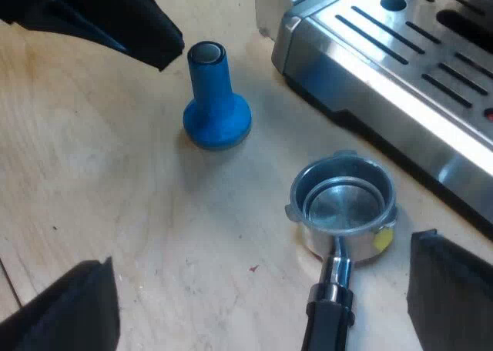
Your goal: Grind coffee beans and then tamp
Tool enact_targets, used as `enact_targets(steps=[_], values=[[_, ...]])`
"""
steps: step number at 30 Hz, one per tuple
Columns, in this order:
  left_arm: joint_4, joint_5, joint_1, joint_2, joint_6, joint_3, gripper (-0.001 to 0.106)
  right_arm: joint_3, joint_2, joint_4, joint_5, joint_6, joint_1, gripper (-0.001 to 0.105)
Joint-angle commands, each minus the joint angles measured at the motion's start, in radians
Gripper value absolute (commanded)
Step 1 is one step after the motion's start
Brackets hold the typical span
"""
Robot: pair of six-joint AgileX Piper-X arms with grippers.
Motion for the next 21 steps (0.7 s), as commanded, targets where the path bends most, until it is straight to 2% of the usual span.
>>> enact_targets(steps=[1,6,21], values=[[-0.027,-0.003,-0.001,0.014,-0.001,-0.003,0.071,-0.002,0.025,-0.017,0.001,-0.017,0.000,0.077],[-0.020,-0.003,-0.001,0.057,-0.001,-0.003,0.071,-0.002,0.064,-0.063,0.001,-0.015,0.000,0.077],[-0.119,-0.003,-0.001,0.306,-0.001,-0.003,0.071,-0.002,0.081,-0.109,0.001,-0.015,0.000,0.077]])
